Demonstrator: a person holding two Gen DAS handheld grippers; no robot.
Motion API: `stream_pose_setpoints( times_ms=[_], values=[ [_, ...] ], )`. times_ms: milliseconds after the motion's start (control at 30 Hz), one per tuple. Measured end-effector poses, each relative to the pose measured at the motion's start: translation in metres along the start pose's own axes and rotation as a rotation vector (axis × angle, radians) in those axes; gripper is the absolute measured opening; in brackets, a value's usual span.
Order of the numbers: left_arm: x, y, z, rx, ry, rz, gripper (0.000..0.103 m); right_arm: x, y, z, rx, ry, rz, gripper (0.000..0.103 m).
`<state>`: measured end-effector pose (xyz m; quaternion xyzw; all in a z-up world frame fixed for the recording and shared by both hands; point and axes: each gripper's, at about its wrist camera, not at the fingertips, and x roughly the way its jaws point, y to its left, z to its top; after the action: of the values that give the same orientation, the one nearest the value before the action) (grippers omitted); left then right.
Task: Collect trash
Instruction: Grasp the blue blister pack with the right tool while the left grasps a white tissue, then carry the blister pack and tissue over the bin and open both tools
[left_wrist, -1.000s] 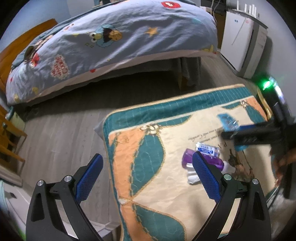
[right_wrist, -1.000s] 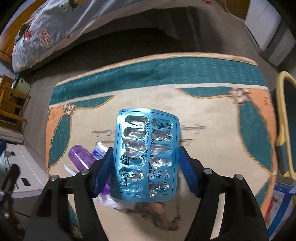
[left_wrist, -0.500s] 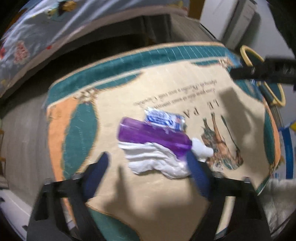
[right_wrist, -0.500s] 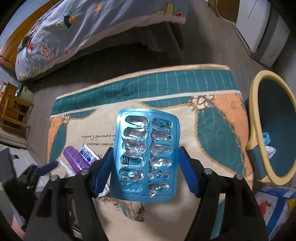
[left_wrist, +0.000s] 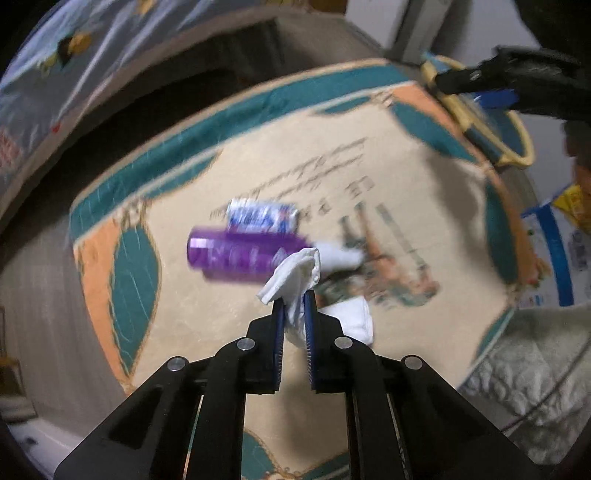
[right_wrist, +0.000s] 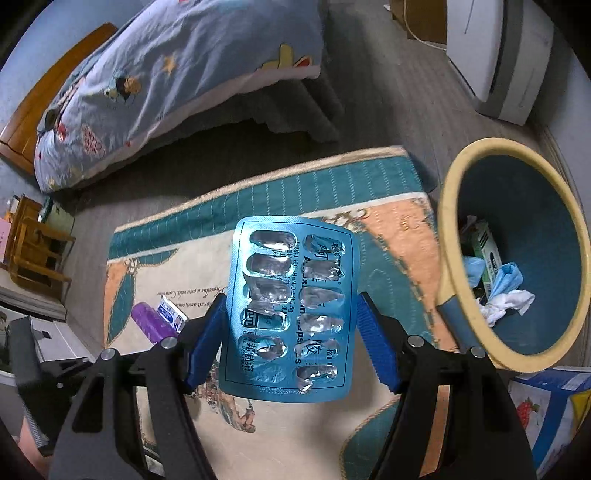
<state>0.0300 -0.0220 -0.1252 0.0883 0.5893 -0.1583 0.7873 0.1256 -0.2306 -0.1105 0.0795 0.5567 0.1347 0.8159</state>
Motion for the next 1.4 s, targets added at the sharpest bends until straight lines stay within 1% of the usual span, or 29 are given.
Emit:
stream_pose_setpoints(
  times_ms=[100,200,267,400,500,700,800,967,1100,1400],
  values=[
    [-0.022,-0.007,0.009,-0.006,-0.070,-0.016,0.011,-0.013,-0.009,0.001,0.011,-0.029,0.006,0.068],
    [-0.039,-0.015,0.019,0.006,-0.132,-0.017,0.011,-0.026,-0.019,0.003,0.017,-0.062,0.002,0.068],
    [-0.052,-0.024,0.031,0.024,-0.179,-0.001,0.011,-0.035,-0.027,0.003,0.020,-0.083,-0.006,0.068],
    [-0.062,-0.040,0.052,0.010,-0.266,0.021,0.011,-0.046,-0.041,0.004,0.027,-0.109,-0.025,0.068],
    [-0.066,-0.055,0.069,0.000,-0.309,0.013,0.011,-0.052,-0.053,0.004,0.029,-0.122,-0.043,0.068],
    [-0.056,-0.085,0.090,0.041,-0.316,0.000,0.011,-0.065,-0.082,0.003,0.048,-0.146,-0.063,0.068],
    [-0.049,-0.097,0.097,0.052,-0.309,-0.007,0.011,-0.071,-0.102,0.003,0.082,-0.157,-0.067,0.068],
    [-0.039,-0.119,0.106,0.075,-0.302,-0.016,0.011,-0.080,-0.133,0.003,0.116,-0.178,-0.102,0.068],
    [-0.032,-0.136,0.115,0.090,-0.306,-0.031,0.011,-0.087,-0.160,0.001,0.167,-0.192,-0.107,0.068],
    [-0.017,-0.177,0.140,0.115,-0.329,-0.079,0.011,-0.089,-0.206,-0.009,0.253,-0.186,-0.136,0.068]
  ],
)
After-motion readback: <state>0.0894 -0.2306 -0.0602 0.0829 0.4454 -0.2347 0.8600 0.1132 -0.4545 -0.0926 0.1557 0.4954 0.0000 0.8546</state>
